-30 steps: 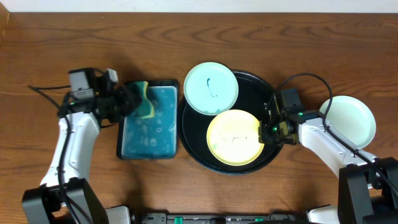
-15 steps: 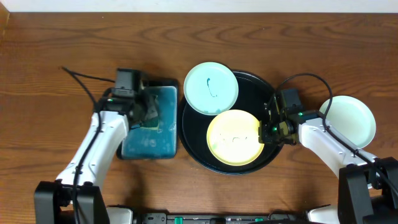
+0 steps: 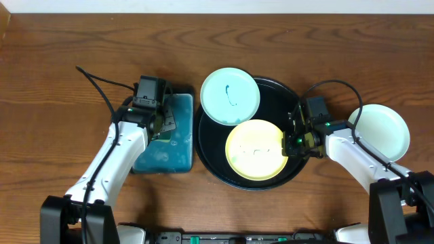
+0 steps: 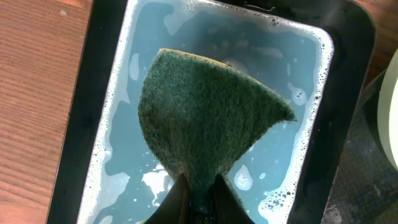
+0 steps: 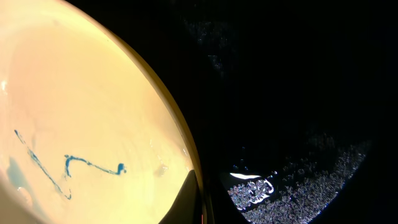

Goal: Clean dirty plates on tray and stack at the side
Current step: 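Carry sponge with left gripper over to the yellow plate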

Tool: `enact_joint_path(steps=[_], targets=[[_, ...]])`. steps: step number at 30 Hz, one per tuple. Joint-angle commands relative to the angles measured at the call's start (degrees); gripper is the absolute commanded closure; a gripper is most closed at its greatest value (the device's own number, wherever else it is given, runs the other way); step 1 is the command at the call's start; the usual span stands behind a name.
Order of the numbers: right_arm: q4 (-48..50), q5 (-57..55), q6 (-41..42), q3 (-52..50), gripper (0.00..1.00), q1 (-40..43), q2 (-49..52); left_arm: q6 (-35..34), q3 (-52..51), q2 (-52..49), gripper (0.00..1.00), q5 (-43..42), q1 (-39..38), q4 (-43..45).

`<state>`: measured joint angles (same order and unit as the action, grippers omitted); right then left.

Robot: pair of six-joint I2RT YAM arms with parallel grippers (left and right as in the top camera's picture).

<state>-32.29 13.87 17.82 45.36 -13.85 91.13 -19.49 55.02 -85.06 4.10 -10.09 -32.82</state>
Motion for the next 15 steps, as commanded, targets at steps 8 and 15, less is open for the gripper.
enact_joint_path(steps=[8, 15], targets=[[0.8, -0.3, 1.1, -0.2, 0.99, -0.6, 0.4, 3.4, 2.4, -0.5, 0.92, 1.5, -1.2, -5.5], [1.6, -0.3, 2.1, -0.2, 0.99, -0.9, 0.4, 4.4, 7.6, -0.5, 0.92, -1.1, -8.5, -7.9]])
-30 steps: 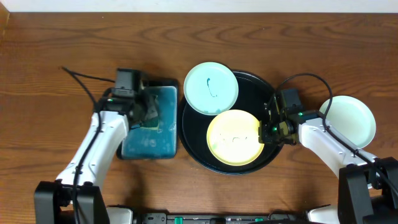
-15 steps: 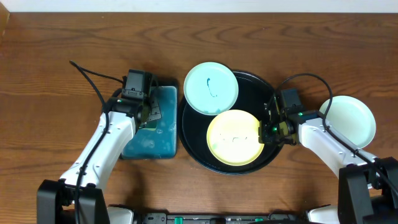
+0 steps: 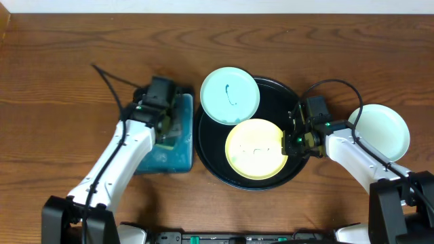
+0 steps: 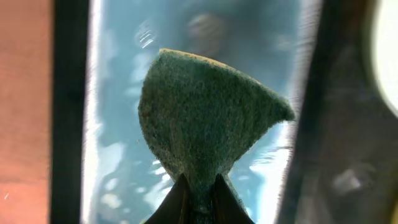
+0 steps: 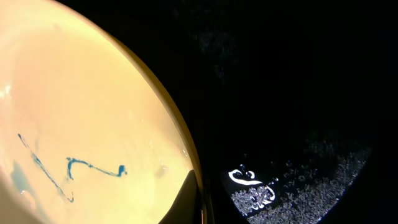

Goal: Clean dirty plates on tray and stack at the side
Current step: 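Carry sponge with left gripper over to the yellow plate, then scrub the yellow plate with the sponge in left gripper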

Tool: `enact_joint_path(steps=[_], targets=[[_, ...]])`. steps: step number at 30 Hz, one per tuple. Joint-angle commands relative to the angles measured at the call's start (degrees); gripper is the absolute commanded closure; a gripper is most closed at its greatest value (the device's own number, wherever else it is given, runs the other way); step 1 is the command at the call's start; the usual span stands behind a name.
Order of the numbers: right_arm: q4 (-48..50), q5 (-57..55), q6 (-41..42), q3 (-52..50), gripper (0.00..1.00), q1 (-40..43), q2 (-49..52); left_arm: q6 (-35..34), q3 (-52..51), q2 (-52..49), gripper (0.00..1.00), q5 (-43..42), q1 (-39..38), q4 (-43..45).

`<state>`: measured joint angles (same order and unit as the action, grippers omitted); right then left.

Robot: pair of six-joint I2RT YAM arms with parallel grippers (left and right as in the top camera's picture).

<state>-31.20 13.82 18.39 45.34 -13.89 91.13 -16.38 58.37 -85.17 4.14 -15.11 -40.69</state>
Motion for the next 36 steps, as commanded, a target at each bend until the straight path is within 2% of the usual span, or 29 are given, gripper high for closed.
enact_joint_path(steps=[1, 6, 12, 18, 29, 36], targets=[[0.6, -0.3, 1.5, -0.1, 0.99, -0.9, 0.4, 1.3, 4.9, -0.3, 0.92, -1.1, -5.1, 0.0], [0.6, -0.3, 1.5, -0.1, 0.99, -0.9, 0.4, 1.0, 5.9, -0.5, 0.92, -5.7, -11.8, 2.8], [0.3, -0.3, 1.5, -0.2, 0.99, -0.9, 0.4, -5.3, 5.9, -3.2, 0.92, -10.5, -18.2, 9.0], [-0.3, -0.3, 1.5, -0.2, 0.99, -0.9, 0.4, -7.4, 5.9, -8.8, 0.92, -15.8, -23.4, 13.4], [-1.0, -0.3, 1.5, -0.2, 0.99, -0.9, 0.4, -9.3, 5.9, -17.6, 0.92, -19.8, -32.9, 23.0], [-1.5, -0.3, 1.5, -0.2, 0.99, -0.9, 0.4, -10.3, 5.9, -21.4, 0.92, -19.5, -34.4, 26.0]])
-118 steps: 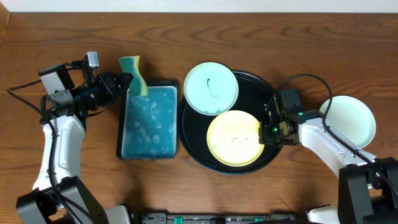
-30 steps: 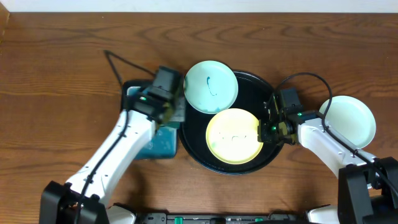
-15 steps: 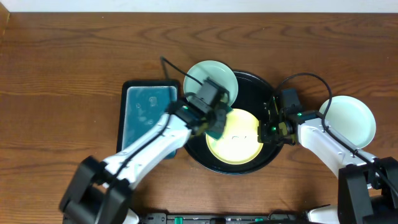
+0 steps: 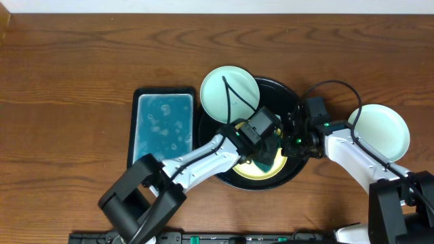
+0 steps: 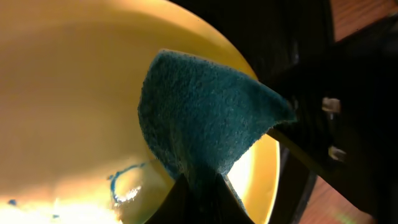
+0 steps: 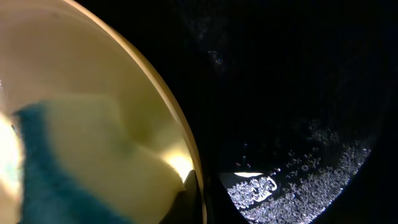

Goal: Clean dirty plates on tray and stack at the side
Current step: 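Scrub the yellow plate with the sponge in left gripper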

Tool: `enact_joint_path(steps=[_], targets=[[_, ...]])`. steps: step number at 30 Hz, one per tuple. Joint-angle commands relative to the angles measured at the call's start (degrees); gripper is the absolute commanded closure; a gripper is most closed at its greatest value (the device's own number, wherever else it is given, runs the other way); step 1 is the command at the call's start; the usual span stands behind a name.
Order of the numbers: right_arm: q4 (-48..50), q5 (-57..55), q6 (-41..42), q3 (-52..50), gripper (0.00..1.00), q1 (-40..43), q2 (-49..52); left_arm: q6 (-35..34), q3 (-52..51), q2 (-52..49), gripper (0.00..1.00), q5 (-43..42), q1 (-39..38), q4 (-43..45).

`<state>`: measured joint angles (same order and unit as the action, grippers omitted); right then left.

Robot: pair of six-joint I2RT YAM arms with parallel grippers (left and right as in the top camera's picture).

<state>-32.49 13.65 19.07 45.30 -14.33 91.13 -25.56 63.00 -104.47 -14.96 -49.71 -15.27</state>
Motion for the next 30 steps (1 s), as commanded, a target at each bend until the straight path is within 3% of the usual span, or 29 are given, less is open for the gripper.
enact_joint_path(steps=[1, 13, 30], targets=[[-0.2, -0.1, 0.9, -0.1, 0.99, -0.4, 0.4, -1.2, 1.2, -2.6, 0.92, -0.4, 0.2, 0.7], [-0.5, -0.1, 0.8, -0.1, 0.99, -0.4, 0.4, -1.6, 1.3, -5.0, 0.93, 6.9, 2.1, -6.7], [-0.5, -0.1, 0.8, -0.1, 0.99, -0.4, 0.4, -1.1, 1.3, 1.2, 0.92, 6.6, 12.3, -13.2]])
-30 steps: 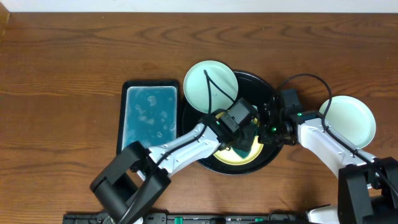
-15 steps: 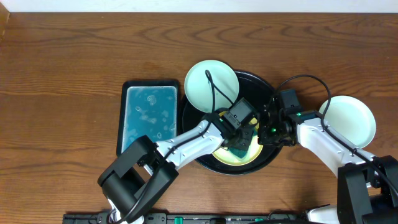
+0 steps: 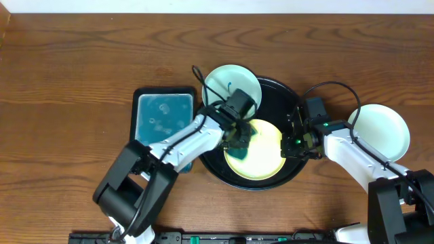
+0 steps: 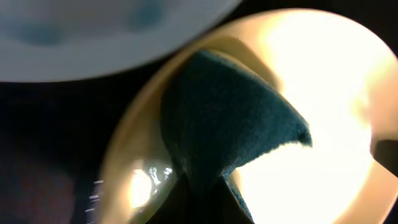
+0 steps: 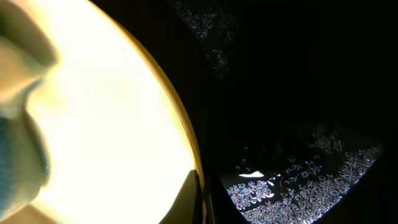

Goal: Clean dirty plates on tray and stack at the side
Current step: 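Scrub the yellow plate with the sponge in left gripper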

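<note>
A yellow plate lies in the round black tray, and a pale green plate rests on the tray's upper left rim. My left gripper is shut on a green sponge that presses on the yellow plate's left part. My right gripper is shut on the yellow plate's right rim. In the right wrist view the sponge shows at the far left of the plate.
A black tub of soapy blue water stands left of the tray. A clean pale green plate lies on the table at the right. Water drops cover the tray floor.
My left gripper with the sponge has moved from the yellow plate's right part to its left part. The right gripper keeps its hold on the rim.
The left gripper held the sponge over the soapy tub while the right gripper held the yellow plate's rim, a blue scribble on the plate. Then the sponge was on the plate's right part. Now it is at the left, and no scribble shows.
</note>
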Tool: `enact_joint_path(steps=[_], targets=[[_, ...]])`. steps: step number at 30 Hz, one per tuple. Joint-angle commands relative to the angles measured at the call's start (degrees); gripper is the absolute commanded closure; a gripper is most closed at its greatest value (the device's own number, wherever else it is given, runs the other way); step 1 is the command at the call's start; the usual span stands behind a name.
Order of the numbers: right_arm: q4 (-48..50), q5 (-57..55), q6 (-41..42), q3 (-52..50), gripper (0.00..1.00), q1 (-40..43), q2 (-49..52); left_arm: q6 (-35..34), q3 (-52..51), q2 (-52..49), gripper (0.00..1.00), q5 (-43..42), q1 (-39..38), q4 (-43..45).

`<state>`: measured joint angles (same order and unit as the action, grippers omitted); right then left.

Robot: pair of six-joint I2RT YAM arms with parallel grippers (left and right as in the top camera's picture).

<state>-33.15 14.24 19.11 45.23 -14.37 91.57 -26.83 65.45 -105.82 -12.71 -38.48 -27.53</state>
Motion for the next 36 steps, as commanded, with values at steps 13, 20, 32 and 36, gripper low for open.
enact_joint_path(steps=[13, 20, 32, 36], targets=[[0.2, -0.7, 0.8, 0.0, 0.99, -0.3, 0.0, -0.1, -1.2, 12.1, 0.92, -2.1, -0.5, 2.9], [0.2, -0.7, 0.8, 0.0, 0.99, -0.3, 0.0, -0.1, -1.4, 7.1, 0.92, -2.1, -3.9, 6.5], [0.1, -0.7, 0.7, 0.0, 0.99, -0.3, 0.0, -0.5, -1.4, -1.4, 0.92, 5.5, -6.1, 5.4], [0.1, -0.7, 0.6, 0.0, 0.99, -0.3, 0.0, -0.5, -1.4, -1.3, 0.92, 11.7, -4.7, 3.6]])
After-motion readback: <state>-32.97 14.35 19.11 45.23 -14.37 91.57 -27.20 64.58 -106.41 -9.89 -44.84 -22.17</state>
